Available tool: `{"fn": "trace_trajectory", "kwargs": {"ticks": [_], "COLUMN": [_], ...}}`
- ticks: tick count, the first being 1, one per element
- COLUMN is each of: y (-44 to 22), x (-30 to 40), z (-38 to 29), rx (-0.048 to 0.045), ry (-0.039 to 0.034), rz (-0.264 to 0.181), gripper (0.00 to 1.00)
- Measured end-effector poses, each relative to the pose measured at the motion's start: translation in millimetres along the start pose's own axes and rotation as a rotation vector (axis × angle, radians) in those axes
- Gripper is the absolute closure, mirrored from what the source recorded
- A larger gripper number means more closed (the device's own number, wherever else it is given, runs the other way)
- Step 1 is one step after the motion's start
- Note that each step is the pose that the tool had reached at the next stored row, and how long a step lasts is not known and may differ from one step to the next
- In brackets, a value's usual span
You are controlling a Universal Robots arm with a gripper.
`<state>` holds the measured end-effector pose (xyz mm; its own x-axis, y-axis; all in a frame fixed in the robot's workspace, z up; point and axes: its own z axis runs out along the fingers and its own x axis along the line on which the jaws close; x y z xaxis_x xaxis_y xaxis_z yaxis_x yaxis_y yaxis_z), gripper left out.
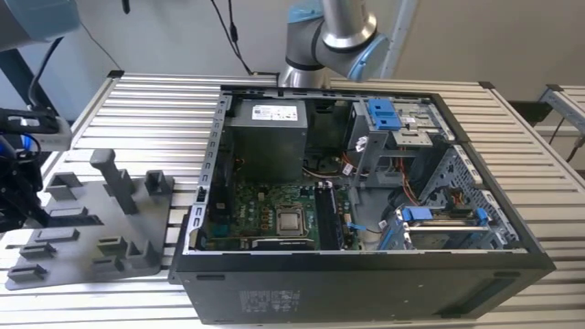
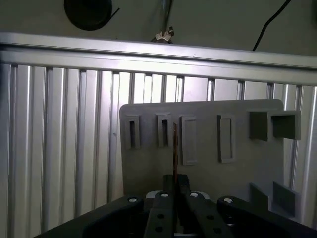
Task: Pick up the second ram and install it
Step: 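Pick up the second ram and move it above second insertion slot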
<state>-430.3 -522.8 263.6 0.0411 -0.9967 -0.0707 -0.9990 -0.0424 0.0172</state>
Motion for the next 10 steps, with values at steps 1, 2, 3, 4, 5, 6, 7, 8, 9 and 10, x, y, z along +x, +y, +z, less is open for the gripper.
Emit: {"fn": "trace_trajectory", "kwargs": {"ticks": [1,2,3,4,5,6,7,8,9,10], "y": [0.2,0.4,0.4,0.4,0.4,0.4,0.4,0.4,0.5,0.5], "x": [-0.1,-0.2,-0.2,-0.3,-0.3,-0.4,-0.4,-0.5,-0.5,-0.6], "z": [-1.0,-1.8,-2.5,-3.3,-3.9,-4.6,-5.3,-5.8,-6.3,-6.9], "rx": [0.0001,0.0002,0.0003,0.0002,0.0003,0.0003,0.0003,0.0004,0.0004,0.0004], "ry": [0.0,0.0,0.0,0.0,0.0,-0.0001,0.0,-0.0001,-0.0001,-0.0001], "rz": [0.001,0.002,0.002,0.002,0.003,0.003,0.003,0.003,0.003,0.003], "gripper": [0.85,0.85,0.85,0.85,0.85,0.85,0.85,0.85,0.85,0.85]}}
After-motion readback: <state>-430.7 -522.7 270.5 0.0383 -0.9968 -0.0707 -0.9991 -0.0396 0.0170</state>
